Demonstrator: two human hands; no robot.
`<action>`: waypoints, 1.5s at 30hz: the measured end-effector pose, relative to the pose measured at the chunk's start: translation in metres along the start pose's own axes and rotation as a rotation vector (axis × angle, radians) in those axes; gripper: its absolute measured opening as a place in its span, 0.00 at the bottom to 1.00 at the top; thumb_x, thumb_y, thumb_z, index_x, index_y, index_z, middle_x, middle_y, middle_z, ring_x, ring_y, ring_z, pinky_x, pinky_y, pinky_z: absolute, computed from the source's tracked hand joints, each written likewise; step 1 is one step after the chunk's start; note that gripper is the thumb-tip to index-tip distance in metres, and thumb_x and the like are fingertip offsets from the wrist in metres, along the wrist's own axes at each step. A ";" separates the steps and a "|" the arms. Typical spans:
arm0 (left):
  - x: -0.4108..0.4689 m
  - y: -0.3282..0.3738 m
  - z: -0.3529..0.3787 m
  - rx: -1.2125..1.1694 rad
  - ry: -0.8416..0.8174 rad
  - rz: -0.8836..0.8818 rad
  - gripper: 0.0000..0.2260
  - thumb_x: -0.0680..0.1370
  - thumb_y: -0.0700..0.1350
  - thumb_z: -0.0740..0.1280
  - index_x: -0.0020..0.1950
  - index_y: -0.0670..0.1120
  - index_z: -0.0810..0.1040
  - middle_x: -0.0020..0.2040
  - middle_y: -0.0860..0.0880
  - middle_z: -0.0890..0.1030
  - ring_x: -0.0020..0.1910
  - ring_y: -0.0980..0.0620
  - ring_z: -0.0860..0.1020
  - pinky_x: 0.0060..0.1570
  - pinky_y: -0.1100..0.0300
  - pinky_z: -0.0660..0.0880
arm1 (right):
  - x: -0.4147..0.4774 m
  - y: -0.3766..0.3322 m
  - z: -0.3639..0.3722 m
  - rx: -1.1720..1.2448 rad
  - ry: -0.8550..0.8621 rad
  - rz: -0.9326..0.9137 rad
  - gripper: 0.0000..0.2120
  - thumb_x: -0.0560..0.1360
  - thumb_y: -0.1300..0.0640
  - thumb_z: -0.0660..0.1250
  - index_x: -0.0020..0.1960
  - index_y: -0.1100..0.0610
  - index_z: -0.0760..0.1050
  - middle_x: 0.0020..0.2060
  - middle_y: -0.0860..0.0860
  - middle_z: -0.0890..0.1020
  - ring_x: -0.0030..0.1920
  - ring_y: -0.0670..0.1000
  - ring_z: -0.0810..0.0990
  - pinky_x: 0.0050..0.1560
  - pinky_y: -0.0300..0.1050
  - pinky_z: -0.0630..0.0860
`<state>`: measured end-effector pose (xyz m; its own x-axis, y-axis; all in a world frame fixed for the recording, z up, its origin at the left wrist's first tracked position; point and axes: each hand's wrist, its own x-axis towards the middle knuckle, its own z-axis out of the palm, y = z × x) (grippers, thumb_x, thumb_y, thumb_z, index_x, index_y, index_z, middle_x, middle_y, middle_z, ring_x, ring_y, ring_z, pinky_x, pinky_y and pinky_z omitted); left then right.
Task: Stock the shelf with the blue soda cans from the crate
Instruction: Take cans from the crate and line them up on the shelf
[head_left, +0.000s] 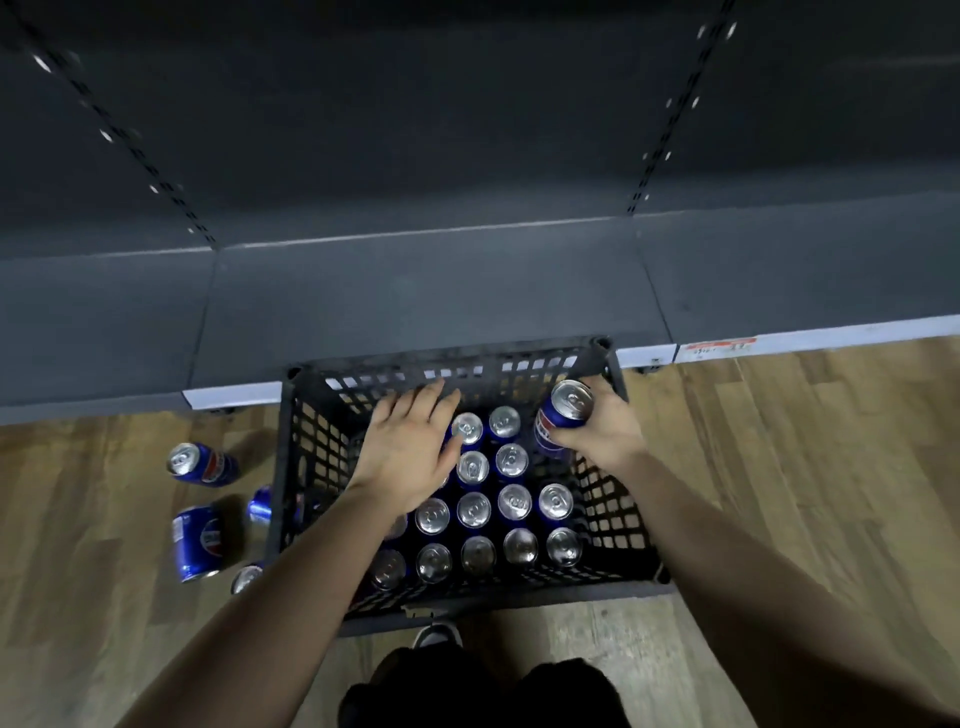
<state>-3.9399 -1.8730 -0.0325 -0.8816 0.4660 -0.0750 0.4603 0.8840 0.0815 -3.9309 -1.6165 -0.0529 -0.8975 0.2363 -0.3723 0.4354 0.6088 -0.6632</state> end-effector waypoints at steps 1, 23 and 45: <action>-0.002 0.002 -0.025 0.011 0.013 0.001 0.25 0.77 0.55 0.52 0.65 0.44 0.75 0.64 0.43 0.76 0.58 0.43 0.78 0.60 0.45 0.73 | -0.010 -0.018 -0.016 0.018 0.004 -0.019 0.33 0.61 0.54 0.80 0.63 0.52 0.71 0.48 0.46 0.81 0.51 0.49 0.79 0.51 0.40 0.73; -0.056 0.016 -0.517 0.060 0.359 -0.040 0.26 0.77 0.55 0.51 0.70 0.44 0.71 0.69 0.43 0.72 0.67 0.44 0.71 0.68 0.49 0.64 | -0.217 -0.408 -0.337 0.256 0.022 -0.418 0.27 0.63 0.57 0.79 0.59 0.48 0.73 0.49 0.43 0.82 0.52 0.44 0.81 0.54 0.42 0.77; 0.024 -0.193 -0.703 0.166 0.578 -0.079 0.22 0.79 0.52 0.58 0.69 0.43 0.72 0.69 0.42 0.72 0.68 0.42 0.70 0.68 0.46 0.63 | -0.192 -0.697 -0.362 0.273 0.248 -0.673 0.27 0.64 0.52 0.79 0.61 0.50 0.73 0.52 0.41 0.82 0.50 0.37 0.80 0.47 0.31 0.75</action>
<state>-4.1231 -2.0588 0.6482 -0.8063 0.3441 0.4812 0.3602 0.9308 -0.0622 -4.0870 -1.8119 0.7159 -0.9506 0.0641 0.3036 -0.2372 0.4807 -0.8442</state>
